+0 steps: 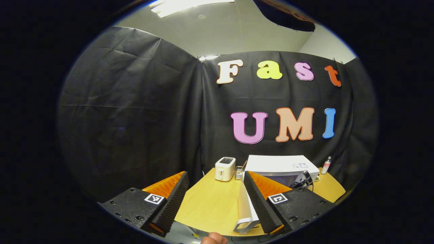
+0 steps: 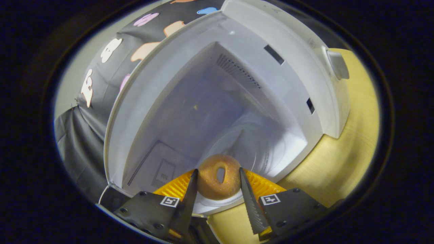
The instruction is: Open the microwave oven with the left hand, put the food in, and close the microwave oven.
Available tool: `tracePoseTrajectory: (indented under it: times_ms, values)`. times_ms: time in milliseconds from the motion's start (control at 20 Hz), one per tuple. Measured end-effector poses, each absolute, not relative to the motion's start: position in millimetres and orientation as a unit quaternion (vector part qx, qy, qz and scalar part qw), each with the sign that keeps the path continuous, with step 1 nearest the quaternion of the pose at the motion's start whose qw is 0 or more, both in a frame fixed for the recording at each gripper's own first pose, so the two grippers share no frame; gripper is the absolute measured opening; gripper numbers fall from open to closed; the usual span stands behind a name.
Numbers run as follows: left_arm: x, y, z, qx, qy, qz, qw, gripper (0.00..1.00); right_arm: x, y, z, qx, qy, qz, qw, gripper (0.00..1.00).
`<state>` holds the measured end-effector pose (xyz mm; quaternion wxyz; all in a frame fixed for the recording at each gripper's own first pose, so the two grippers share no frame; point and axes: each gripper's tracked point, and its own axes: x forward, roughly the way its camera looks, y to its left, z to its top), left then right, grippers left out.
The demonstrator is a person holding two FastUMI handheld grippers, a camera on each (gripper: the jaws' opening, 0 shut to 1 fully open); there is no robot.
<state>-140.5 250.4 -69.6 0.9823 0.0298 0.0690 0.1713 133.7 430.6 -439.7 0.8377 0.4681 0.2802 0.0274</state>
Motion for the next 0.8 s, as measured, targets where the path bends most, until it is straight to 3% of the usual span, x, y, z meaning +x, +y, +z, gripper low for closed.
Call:
tracePoseTrajectory:
  times_ms: [450,550,600,650,800]
  values:
    - [-141.2,243.5,-73.0,0.032,0.079,0.164,0.983,0.96,147.8,433.4,-444.5,0.464,0.276,0.022,0.841,0.65]
    - [-139.1,243.3,-73.3,0.03,0.079,0.163,0.983,0.96,146.0,430.3,-448.4,0.456,0.272,0.015,0.847,0.7]
    - [-138.4,243.1,-73.1,0.03,0.08,0.163,0.983,0.94,146.7,428.0,-448.7,0.452,0.273,0.01,0.849,0.79]
    - [-138.1,242.5,-72.7,0.031,0.079,0.162,0.983,0.96,148.1,425.8,-449.2,0.451,0.275,0.007,0.849,0.69]
    - [-134.5,238.0,-71.0,0.036,0.076,0.157,0.984,0.96,152.1,430.1,-448.2,0.441,0.281,0.004,0.852,0.79]
